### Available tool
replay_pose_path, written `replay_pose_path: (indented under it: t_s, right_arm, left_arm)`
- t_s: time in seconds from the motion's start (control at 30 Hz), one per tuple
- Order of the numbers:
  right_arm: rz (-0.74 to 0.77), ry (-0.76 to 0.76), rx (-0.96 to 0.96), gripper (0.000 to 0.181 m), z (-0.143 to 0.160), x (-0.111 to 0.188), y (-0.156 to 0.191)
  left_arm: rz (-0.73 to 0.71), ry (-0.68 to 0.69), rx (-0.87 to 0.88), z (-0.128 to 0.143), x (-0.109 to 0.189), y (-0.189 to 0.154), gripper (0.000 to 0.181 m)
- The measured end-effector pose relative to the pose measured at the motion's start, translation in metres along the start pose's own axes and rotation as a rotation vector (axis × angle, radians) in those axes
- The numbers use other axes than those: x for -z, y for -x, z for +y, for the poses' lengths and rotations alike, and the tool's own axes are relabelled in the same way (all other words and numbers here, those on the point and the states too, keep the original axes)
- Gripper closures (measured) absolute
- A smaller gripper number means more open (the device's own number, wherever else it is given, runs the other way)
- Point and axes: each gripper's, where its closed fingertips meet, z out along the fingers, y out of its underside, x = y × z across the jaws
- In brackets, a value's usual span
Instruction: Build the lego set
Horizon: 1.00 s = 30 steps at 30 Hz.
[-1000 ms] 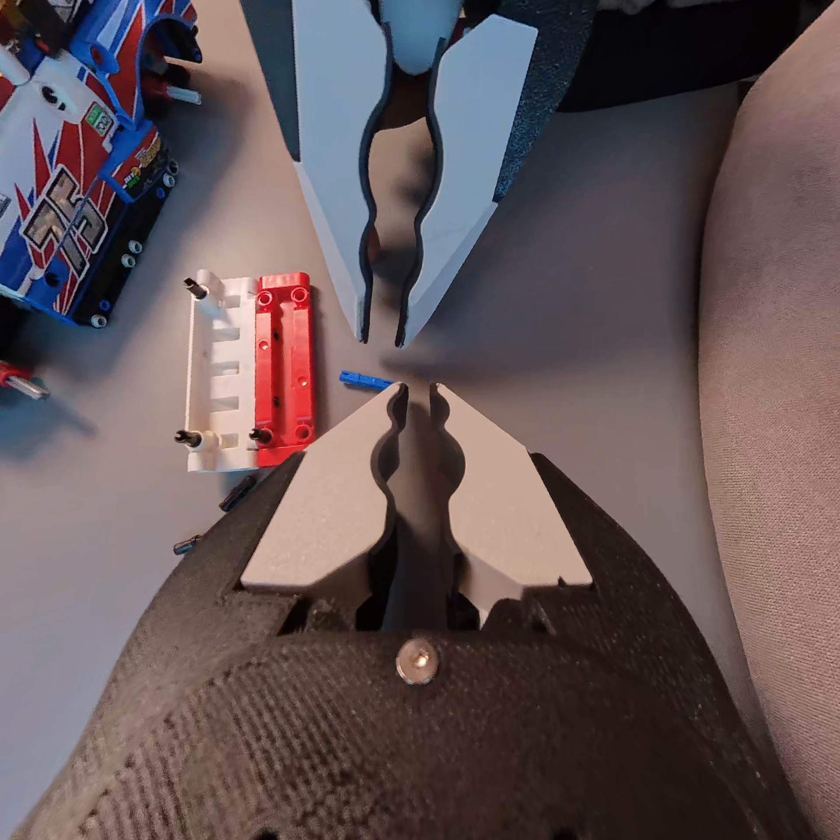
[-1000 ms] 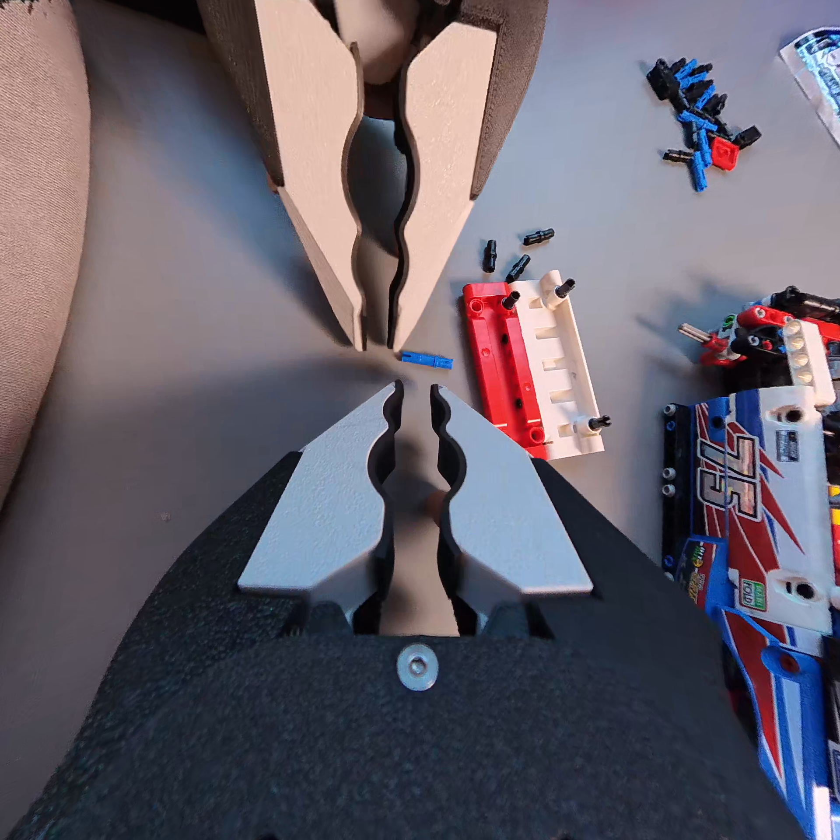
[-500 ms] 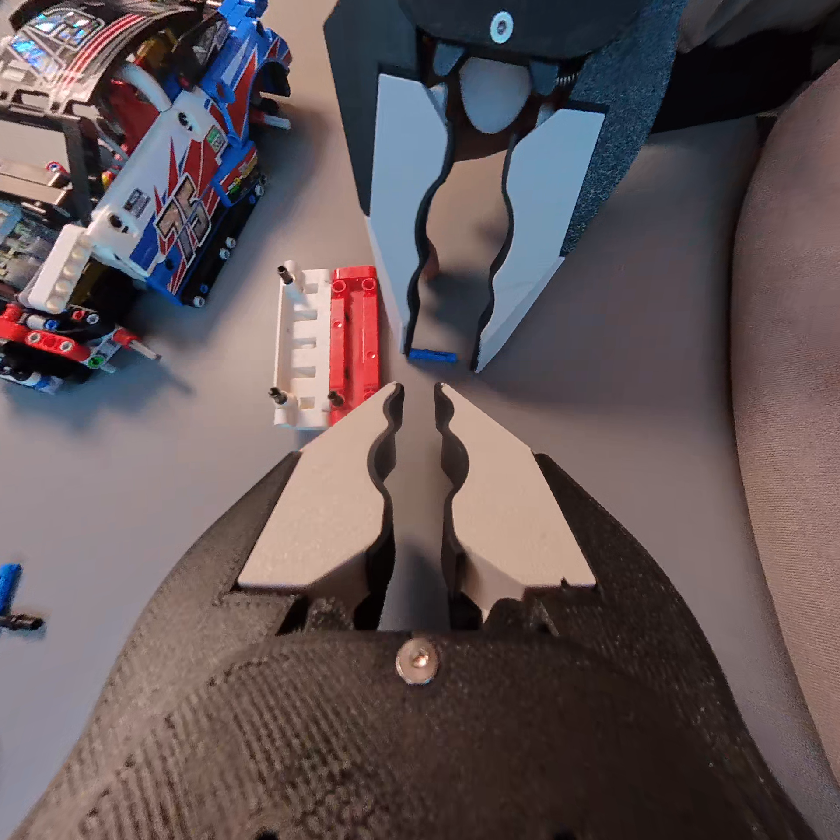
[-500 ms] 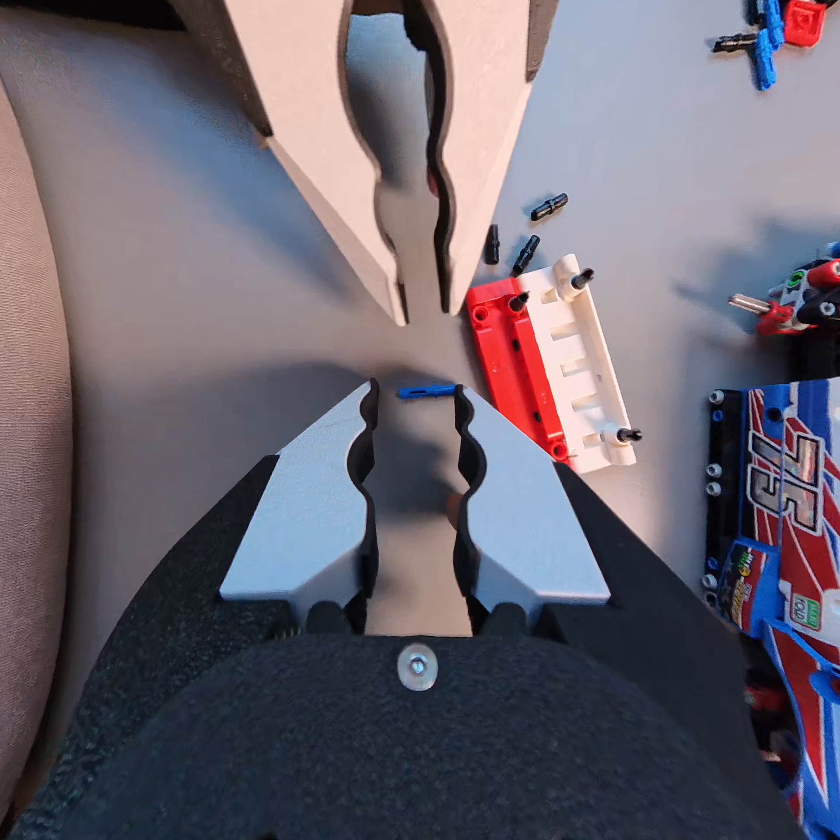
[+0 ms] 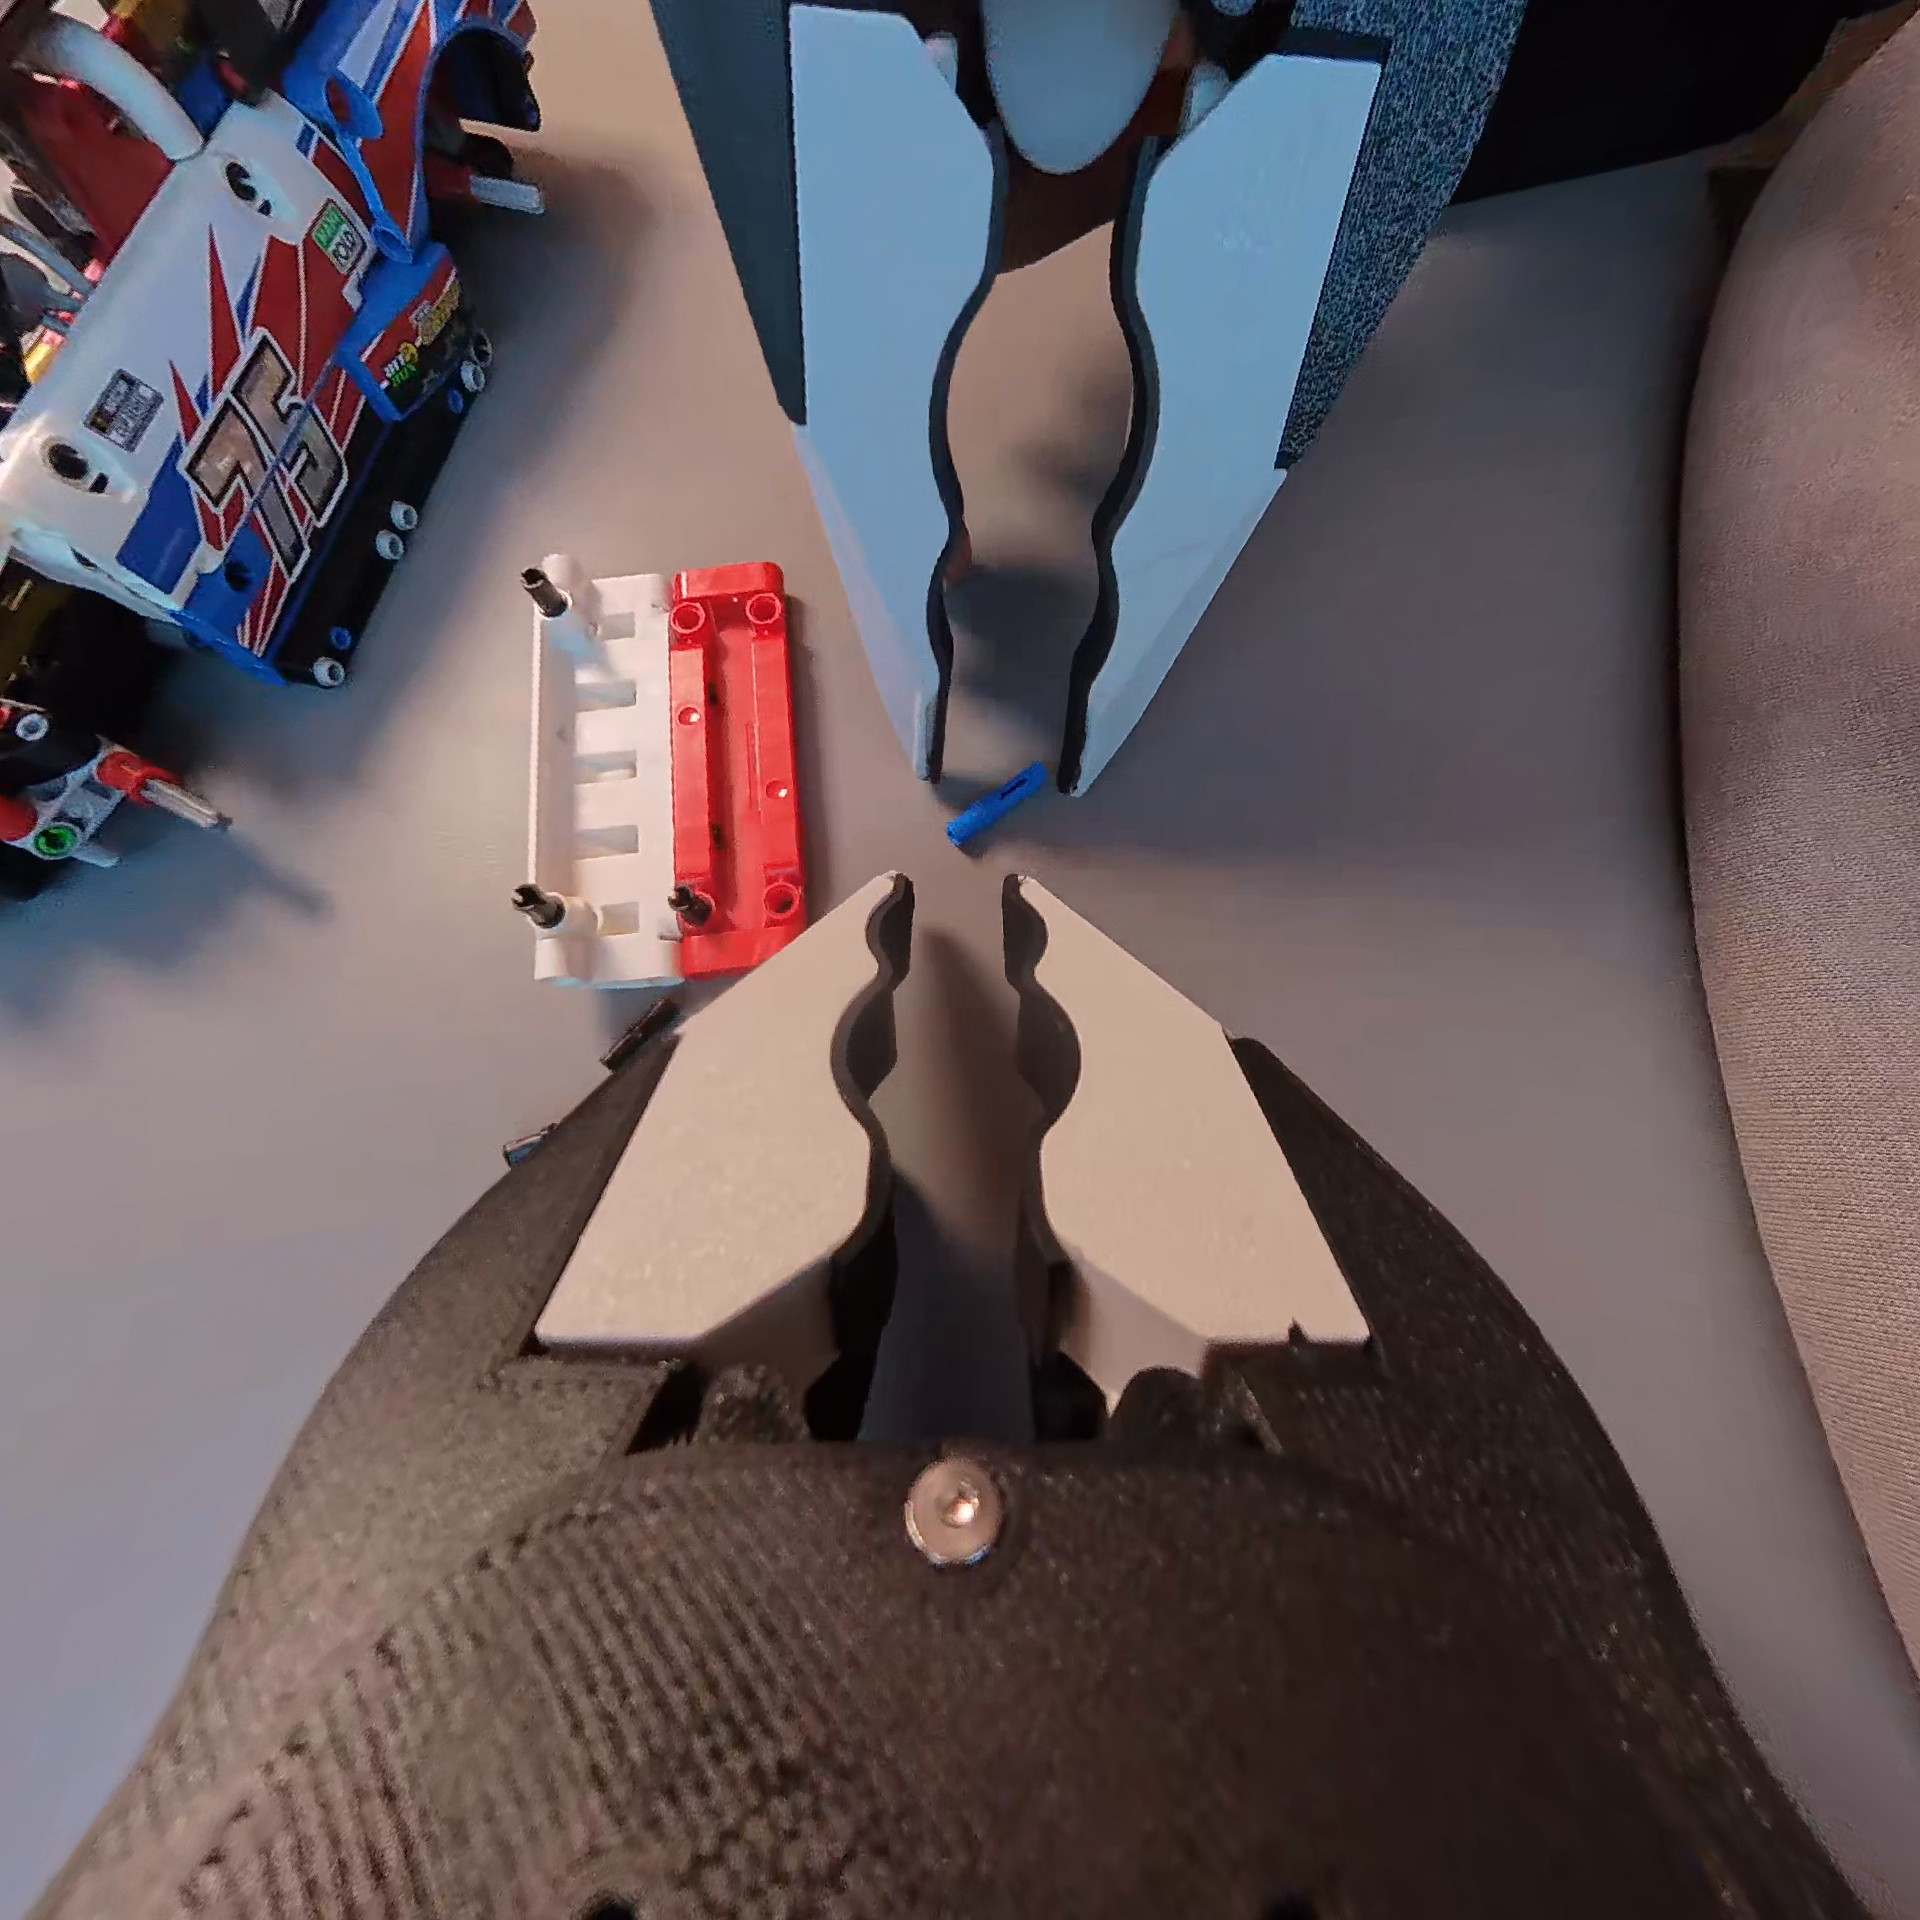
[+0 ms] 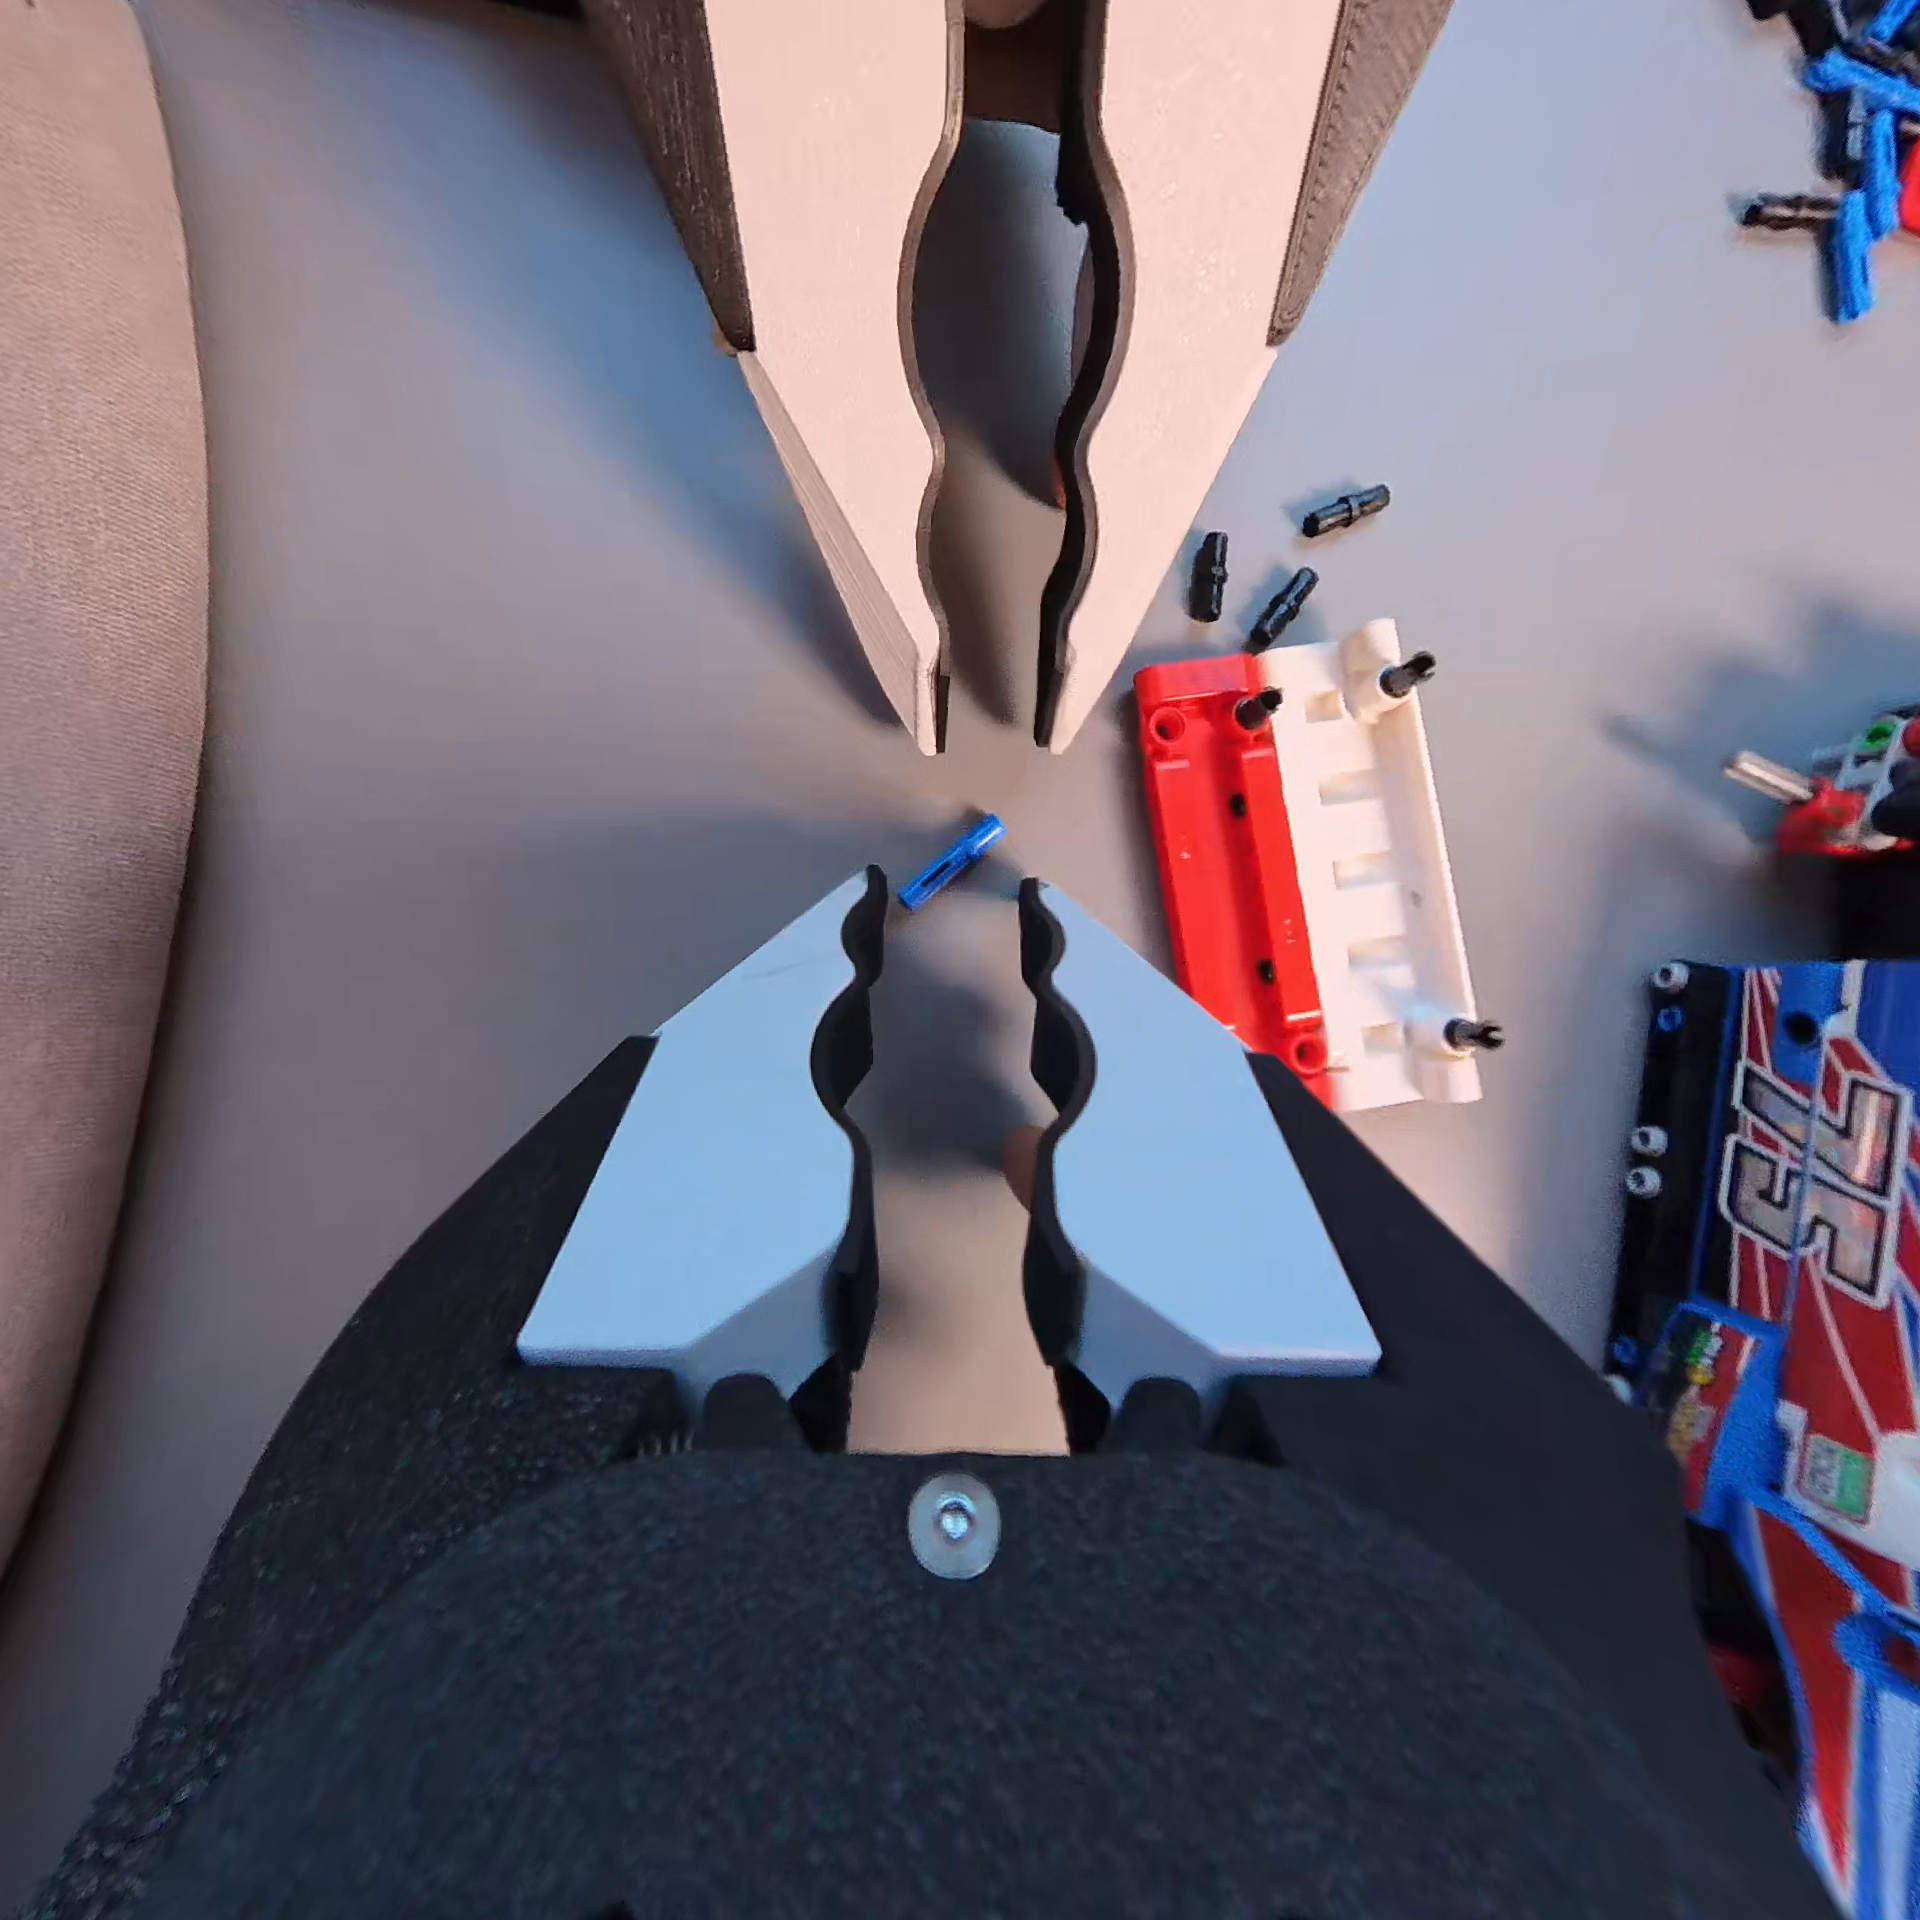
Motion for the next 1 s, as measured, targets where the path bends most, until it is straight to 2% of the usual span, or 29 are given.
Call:
replay_pose_path:
  t_s: [0.03, 0.17, 0.43, 0.6, 0.67, 0.73, 0.83, 1.0]
  right_arm:
    - [0.018, -0.01, -0.023, 0.165, 0.0, 0.0, -0.001]
    - [0.057, -0.017, -0.032, 0.177, 0.002, 0.001, -0.007]
    - [0.043, -0.015, -0.062, 0.164, -0.001, -0.001, -0.008]
    - [0.073, 0.004, -0.045, 0.18, -0.005, -0.005, -0.009]
    - [0.094, 0.026, 0.001, 0.18, -0.002, -0.001, -0.012]
    - [0.09, -0.02, 0.045, 0.18, -0.005, 0.005, -0.01]
    - [0.087, -0.049, 0.066, 0.179, -0.009, 0.011, -0.007]
    - [0.077, -0.071, 0.098, 0.18, -0.012, 0.013, -0.002]
  left_arm:
    - [0.0, 0.003, -0.007, 0.0, -0.001, 0.0, 0.165]
    - [0.003, -0.007, -0.017, -0.002, -0.004, 0.0, 0.164]
    - [-0.046, 0.023, -0.051, 0.002, -0.003, 0.007, 0.164]
    - [-0.046, 0.012, -0.037, 0.002, -0.001, 0.009, 0.165]
    - [-0.04, 0.006, -0.034, 0.002, -0.001, 0.008, 0.164]
    - [-0.003, -0.03, -0.043, -0.004, 0.0, 0.0, 0.163]
    - [0.014, -0.079, -0.054, -0.016, 0.001, -0.006, 0.166]
    - [-0.007, -0.069, -0.078, -0.017, -0.001, -0.007, 0.178]
